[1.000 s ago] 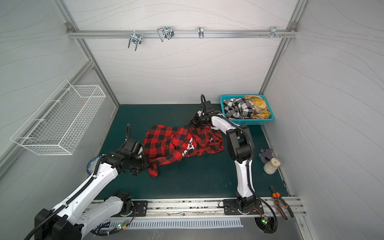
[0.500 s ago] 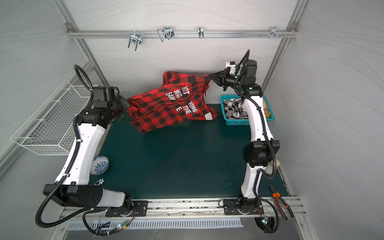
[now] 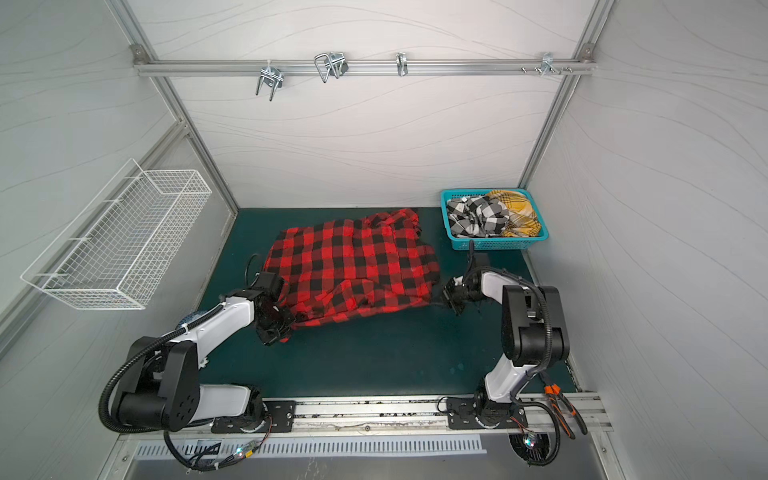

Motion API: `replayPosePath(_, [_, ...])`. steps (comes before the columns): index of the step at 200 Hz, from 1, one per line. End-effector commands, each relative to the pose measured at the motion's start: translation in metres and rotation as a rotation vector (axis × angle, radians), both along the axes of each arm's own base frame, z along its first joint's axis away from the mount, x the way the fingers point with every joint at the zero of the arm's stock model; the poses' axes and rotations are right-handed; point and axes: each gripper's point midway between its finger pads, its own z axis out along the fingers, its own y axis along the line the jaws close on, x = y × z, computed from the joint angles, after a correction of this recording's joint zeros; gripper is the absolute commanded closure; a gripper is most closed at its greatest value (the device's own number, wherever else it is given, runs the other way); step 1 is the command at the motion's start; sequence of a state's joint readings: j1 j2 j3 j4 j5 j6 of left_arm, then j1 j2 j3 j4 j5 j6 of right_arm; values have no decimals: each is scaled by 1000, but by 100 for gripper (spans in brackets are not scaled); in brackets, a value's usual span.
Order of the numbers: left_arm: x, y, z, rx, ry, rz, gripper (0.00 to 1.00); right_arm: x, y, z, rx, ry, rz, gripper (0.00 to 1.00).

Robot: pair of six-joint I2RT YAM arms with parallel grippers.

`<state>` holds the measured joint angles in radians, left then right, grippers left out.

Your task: Fold and stack the long sleeve shirts

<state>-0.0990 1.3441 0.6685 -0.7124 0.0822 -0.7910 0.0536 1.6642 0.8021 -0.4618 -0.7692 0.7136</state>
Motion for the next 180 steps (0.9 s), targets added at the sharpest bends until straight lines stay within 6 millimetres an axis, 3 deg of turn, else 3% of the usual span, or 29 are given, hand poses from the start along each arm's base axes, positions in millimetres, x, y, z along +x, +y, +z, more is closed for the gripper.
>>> replayPosePath(1, [18,4,9,16,-51,50,100,-6,-9,-13,-110,-102,67,100])
replayPosePath(7, [15,4,9,17,-41,50,91,-13,-13,-19,-130,-83,70,100])
replayPosePath(15, [13,4,10,18,-31,48,71,-20,-17,-25,-158,-63,74,100])
replayPosePath(23, [8,5,12,17,-21,53,60,-25,-21,-29,-181,-45,76,99])
replayPosePath(51, [-11,7,28,21,-8,76,44,-29,-25,-26,-211,-55,81,73])
replayPosePath(61, [-18,7,34,13,-7,87,33,-29,-27,-23,-233,-62,88,67])
replayPosePath(98, [-41,5,39,-12,22,129,30,-33,-31,2,-356,-123,145,60])
replayPosePath(125, [-32,4,37,-33,0,141,28,-35,-29,26,-528,-207,262,55])
replayPosePath(155, [-28,-1,27,-56,39,145,28,-30,17,49,-528,-351,442,48])
replayPosePath(180, [-31,-3,16,-69,72,167,31,-23,60,49,-579,-431,619,40])
